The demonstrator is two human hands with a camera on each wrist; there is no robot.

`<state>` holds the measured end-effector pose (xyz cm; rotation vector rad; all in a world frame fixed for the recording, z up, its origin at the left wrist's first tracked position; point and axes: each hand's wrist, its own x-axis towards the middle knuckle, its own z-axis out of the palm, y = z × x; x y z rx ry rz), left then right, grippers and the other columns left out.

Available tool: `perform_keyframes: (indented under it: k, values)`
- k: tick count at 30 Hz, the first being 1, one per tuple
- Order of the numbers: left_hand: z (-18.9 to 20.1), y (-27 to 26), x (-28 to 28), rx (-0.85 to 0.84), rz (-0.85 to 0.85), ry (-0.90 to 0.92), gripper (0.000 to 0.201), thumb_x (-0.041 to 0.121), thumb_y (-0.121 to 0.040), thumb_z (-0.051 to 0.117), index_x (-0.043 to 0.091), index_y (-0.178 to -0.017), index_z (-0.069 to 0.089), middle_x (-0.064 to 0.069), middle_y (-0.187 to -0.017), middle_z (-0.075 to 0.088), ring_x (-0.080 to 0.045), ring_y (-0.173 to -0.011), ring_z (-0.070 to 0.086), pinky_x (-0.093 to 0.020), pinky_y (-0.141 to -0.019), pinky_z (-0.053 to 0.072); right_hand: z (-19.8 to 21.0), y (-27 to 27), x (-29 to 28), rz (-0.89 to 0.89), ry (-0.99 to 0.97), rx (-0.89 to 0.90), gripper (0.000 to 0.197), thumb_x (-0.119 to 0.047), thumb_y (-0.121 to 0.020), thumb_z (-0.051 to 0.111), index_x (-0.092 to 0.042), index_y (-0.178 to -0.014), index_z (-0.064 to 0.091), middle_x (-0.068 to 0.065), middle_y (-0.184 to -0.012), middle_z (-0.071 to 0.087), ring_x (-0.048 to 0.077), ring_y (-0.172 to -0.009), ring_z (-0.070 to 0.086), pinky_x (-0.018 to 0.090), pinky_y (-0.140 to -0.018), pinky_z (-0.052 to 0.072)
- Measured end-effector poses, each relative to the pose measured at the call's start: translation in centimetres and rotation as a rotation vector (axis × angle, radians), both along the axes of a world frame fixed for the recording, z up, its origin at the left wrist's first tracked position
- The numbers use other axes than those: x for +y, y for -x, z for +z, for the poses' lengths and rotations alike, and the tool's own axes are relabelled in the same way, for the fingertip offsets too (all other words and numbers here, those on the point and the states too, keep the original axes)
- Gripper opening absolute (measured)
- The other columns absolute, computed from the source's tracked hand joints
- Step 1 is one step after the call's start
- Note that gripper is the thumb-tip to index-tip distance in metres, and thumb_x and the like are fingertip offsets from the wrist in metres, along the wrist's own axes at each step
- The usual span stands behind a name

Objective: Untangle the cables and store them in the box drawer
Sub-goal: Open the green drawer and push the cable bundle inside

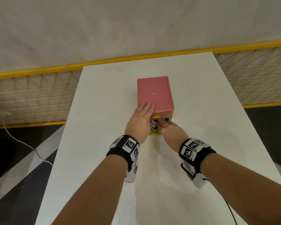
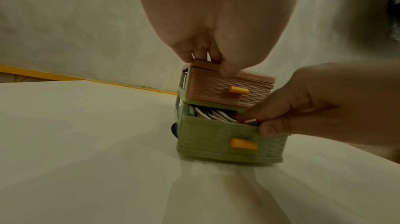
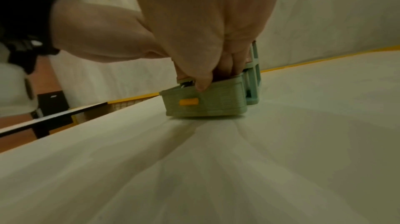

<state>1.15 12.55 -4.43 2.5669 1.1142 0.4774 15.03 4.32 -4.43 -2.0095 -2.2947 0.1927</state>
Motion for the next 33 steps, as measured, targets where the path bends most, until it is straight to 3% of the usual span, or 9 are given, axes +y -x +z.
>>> perform_keyframes:
  k: [3,5,9,14,18,23,26,30,33]
  values:
    - [0.2,0.1,-0.2,0.006,0.0,0.015,0.057,0.002,-0.095,0.044,0.011,-0.15,0.033,-0.005,-0.157,0.032,-0.025,-0.147,0.024,-0.038,-0.121,0.019,0.2,-0.3,-0.3,0.024,0.059,-0.023,0.031,-0.002,-0.089,0.05,-0.005,-0.119,0.059,0.011,-0.125,0.06,0.032,-0.107,0.06,0.038,-0.089,0.05]
    - [0.2,0.1,-0.2,-0.009,0.006,0.018,0.058,0.001,-0.094,0.045,0.012,-0.15,0.032,-0.002,-0.157,0.032,-0.023,-0.147,0.023,-0.036,-0.12,0.023,-0.5,-0.7,-0.8,-0.048,0.012,0.042,0.02,-0.01,-0.094,0.048,-0.005,-0.109,0.059,0.009,-0.112,0.058,0.03,-0.097,0.058,0.041,-0.082,0.05]
    - [-0.1,0.2,-0.4,-0.038,0.036,0.038,0.061,0.004,-0.094,0.045,0.019,-0.151,0.03,0.006,-0.158,0.028,-0.015,-0.148,0.019,-0.027,-0.116,0.028,-1.8,-0.5,-0.8,-0.052,-0.086,0.13,0.017,-0.001,-0.076,0.067,0.001,-0.093,0.067,0.012,-0.089,0.058,0.031,-0.074,0.057,0.04,-0.059,0.053]
    - [0.1,0.1,-0.6,-0.028,0.041,0.062,0.064,0.003,-0.093,0.044,0.021,-0.152,0.027,0.008,-0.16,0.024,-0.012,-0.149,0.015,-0.025,-0.116,0.028,-1.6,0.2,-0.5,-0.036,-0.083,-0.002,0.028,0.004,-0.066,0.064,0.0,-0.094,0.066,0.012,-0.088,0.061,0.03,-0.07,0.06,0.036,-0.062,0.051]
    - [0.2,0.1,-0.6,-0.03,0.039,0.084,0.066,0.0,-0.091,0.044,0.02,-0.152,0.028,0.007,-0.159,0.024,-0.013,-0.149,0.015,-0.027,-0.116,0.028,-1.2,-0.1,0.1,-0.105,-0.089,0.036,0.035,-0.003,-0.071,0.068,-0.012,-0.104,0.067,0.005,-0.091,0.071,0.026,-0.084,0.068,0.036,-0.085,0.051]
    - [0.5,0.1,-0.8,-0.035,0.038,0.116,0.068,-0.003,-0.09,0.044,0.019,-0.152,0.026,0.005,-0.16,0.023,-0.015,-0.149,0.013,-0.027,-0.118,0.025,-1.3,0.9,-0.2,-0.145,0.0,-0.029,0.052,-0.006,-0.083,0.039,-0.007,-0.135,0.047,0.012,-0.119,0.062,0.03,-0.116,0.056,0.046,-0.109,0.031]
    - [0.7,0.2,-0.8,-0.028,0.034,0.129,0.069,-0.004,-0.09,0.044,0.019,-0.153,0.025,0.005,-0.16,0.021,-0.014,-0.149,0.012,-0.027,-0.118,0.023,-1.8,0.7,-0.1,-0.162,-0.002,-0.004,0.056,-0.003,-0.085,0.049,-0.01,-0.14,0.041,0.011,-0.128,0.052,0.03,-0.121,0.051,0.048,-0.112,0.027]
    - [1.0,0.1,-0.9,-0.035,0.035,0.142,0.071,-0.006,-0.089,0.043,0.019,-0.152,0.025,0.006,-0.16,0.021,-0.013,-0.149,0.012,-0.024,-0.118,0.02,-2.2,0.2,-0.7,-0.298,-0.332,0.343,0.042,-0.005,-0.073,0.071,-0.014,-0.112,0.062,0.01,-0.11,0.059,0.032,-0.098,0.06,0.044,-0.09,0.047]
    - [1.1,0.1,-0.9,-0.036,0.038,0.144,0.072,-0.008,-0.088,0.042,0.019,-0.153,0.024,0.006,-0.161,0.02,-0.013,-0.149,0.01,-0.023,-0.118,0.017,-2.8,0.2,-1.0,-0.562,-0.361,0.49,0.095,-0.039,-0.053,0.088,-0.015,-0.13,0.037,0.02,-0.125,0.043,0.034,-0.114,0.048,0.045,-0.092,0.046]
